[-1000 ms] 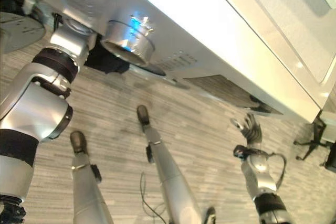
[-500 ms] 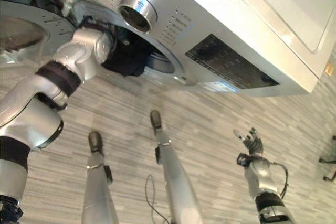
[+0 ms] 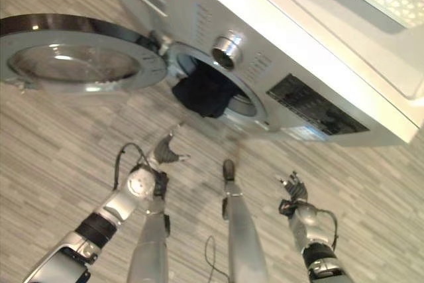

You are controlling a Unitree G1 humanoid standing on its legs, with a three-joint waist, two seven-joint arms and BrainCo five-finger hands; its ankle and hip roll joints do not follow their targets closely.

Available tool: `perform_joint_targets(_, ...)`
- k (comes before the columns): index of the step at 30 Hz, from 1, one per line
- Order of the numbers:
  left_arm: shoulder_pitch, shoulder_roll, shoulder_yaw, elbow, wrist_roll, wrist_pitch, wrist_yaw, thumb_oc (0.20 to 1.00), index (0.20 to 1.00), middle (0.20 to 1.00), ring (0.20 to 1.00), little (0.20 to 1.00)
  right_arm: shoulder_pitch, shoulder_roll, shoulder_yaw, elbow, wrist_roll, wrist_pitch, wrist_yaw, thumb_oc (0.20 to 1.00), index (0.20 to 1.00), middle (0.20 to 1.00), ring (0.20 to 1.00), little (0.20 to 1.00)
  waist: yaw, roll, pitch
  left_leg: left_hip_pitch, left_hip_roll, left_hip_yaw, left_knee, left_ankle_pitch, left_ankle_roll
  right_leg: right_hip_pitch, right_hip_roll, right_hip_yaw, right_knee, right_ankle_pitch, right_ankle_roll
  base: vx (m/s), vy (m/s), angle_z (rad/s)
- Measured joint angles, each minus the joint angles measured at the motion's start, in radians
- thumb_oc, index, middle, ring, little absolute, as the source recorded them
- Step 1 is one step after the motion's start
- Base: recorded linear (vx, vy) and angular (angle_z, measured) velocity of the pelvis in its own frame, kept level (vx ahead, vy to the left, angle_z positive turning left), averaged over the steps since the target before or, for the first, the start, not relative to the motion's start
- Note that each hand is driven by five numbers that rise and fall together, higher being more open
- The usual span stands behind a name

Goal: Grab the laundry basket,head to the washer,open it,put in the laundry and shut it.

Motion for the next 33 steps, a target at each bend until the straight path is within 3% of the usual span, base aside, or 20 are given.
perform_joint_targets(3, 0.037, 0.019, 0.013, -0.070, -0.087, -0.017, -0.033, 1.000, 1.000, 1.000, 1.000, 1.000, -0.068, -0.013, 0.018, 0.051, -0.027, 0.019, -0.003, 1.000, 1.000, 1.000, 1.000, 1.000, 0.020, 0.026, 0.028, 0.003, -0.007, -0.019, -0.009, 0.010, 0.005, 0.009, -0.007, -0.018, -0.002, -0.002, 0.004, -0.02, -0.007, 0.19)
perform_joint_targets(4, 0.062, 0.041, 0.017, -0.095, -0.114, -0.027, -0.041, 1.000, 1.000, 1.000, 1.000, 1.000, -0.116, -0.018, 0.016, 0.088, -0.029, 0.018, -0.004, 1.000, 1.000, 1.000, 1.000, 1.000, 0.051, 0.046, 0.043, 0.000, -0.015, -0.029, -0.015, 0.021, 0.004, 0.011, -0.011, -0.025, 0.000, -0.003, 0.005, -0.02, 0.009, 0.19)
perform_joint_targets(6, 0.105, 0.067, 0.027, -0.158, -0.149, -0.035, -0.058, 1.000, 1.000, 1.000, 1.000, 1.000, -0.180, -0.025, 0.015, 0.162, -0.029, 0.020, -0.008, 1.000, 1.000, 1.000, 1.000, 1.000, 0.057, 0.066, 0.063, -0.005, -0.020, -0.044, -0.015, 0.027, 0.008, 0.009, -0.017, -0.042, 0.010, -0.009, 0.003, -0.02, 0.055, 0.29)
perform_joint_targets(7, 0.163, 0.092, 0.055, -0.220, -0.182, -0.039, -0.068, 1.000, 1.000, 1.000, 1.000, 1.000, -0.262, -0.038, 0.020, 0.224, -0.029, 0.023, -0.020, 1.000, 1.000, 1.000, 1.000, 1.000, 0.087, 0.097, 0.083, -0.015, -0.031, -0.057, -0.012, 0.033, 0.002, 0.004, -0.033, -0.060, 0.030, -0.018, 0.002, -0.03, 0.088, 0.28)
perform_joint_targets(8, 0.194, 0.107, 0.068, -0.259, -0.200, -0.044, -0.071, 1.000, 1.000, 1.000, 1.000, 1.000, -0.290, -0.046, 0.019, 0.261, -0.028, 0.026, -0.023, 1.000, 1.000, 1.000, 1.000, 1.000, 0.095, 0.099, 0.086, -0.022, -0.032, -0.055, -0.008, 0.034, 0.002, -0.008, -0.029, -0.058, 0.041, -0.023, 0.001, -0.02, 0.059, 0.27)
perform_joint_targets(12, 0.262, 0.155, 0.094, -0.309, -0.258, -0.065, -0.082, 1.000, 1.000, 1.000, 1.000, 1.000, -0.473, -0.104, 0.031, 0.377, -0.029, 0.038, -0.023, 1.000, 1.000, 1.000, 1.000, 1.000, 0.174, 0.155, 0.106, -0.075, -0.066, -0.089, 0.019, 0.036, -0.001, -0.060, -0.066, -0.071, 0.109, -0.052, 0.009, -0.02, 0.031, 0.27)
perform_joint_targets(18, 0.214, 0.157, 0.074, -0.311, -0.285, -0.068, -0.109, 1.000, 1.000, 1.000, 1.000, 1.000, -0.590, -0.100, 0.031, 0.421, -0.028, 0.041, -0.026, 1.000, 1.000, 1.000, 1.000, 1.000, 0.235, 0.161, 0.109, -0.126, -0.114, -0.116, 0.051, 0.045, -0.009, -0.098, -0.109, -0.073, 0.162, -0.079, 0.023, 0.00, 0.042, 0.25)
perform_joint_targets(23, 0.206, 0.160, 0.076, -0.320, -0.315, -0.086, -0.111, 1.000, 1.000, 1.000, 1.000, 1.000, -0.637, -0.105, 0.033, 0.458, -0.029, 0.057, -0.039, 1.000, 1.000, 1.000, 1.000, 1.000, 0.248, 0.166, 0.108, -0.176, -0.144, -0.141, 0.084, 0.043, -0.006, -0.138, -0.133, -0.073, 0.205, -0.106, 0.025, 0.00, 0.037, 0.19)
perform_joint_targets(29, 0.206, 0.167, 0.088, -0.390, -0.363, -0.111, -0.092, 1.000, 1.000, 1.000, 1.000, 1.000, -0.733, -0.214, 0.004, 0.533, -0.025, 0.059, -0.096, 1.000, 1.000, 1.000, 1.000, 1.000, 0.294, 0.170, 0.107, -0.285, -0.166, -0.143, 0.136, 0.042, -0.005, -0.248, -0.153, -0.064, 0.260, -0.107, 0.025, 0.00, 0.030, 0.06)
perform_joint_targets(33, 0.208, 0.167, 0.094, -0.422, -0.393, -0.136, -0.066, 1.000, 1.000, 1.000, 1.000, 1.000, -0.746, -0.256, -0.024, 0.579, -0.003, 0.063, -0.110, 1.000, 1.000, 1.000, 1.000, 1.000, 0.297, 0.174, 0.105, -0.306, -0.175, -0.140, 0.154, 0.036, 0.004, -0.266, -0.156, -0.058, 0.269, -0.111, 0.021, 0.00, 0.015, 0.01)
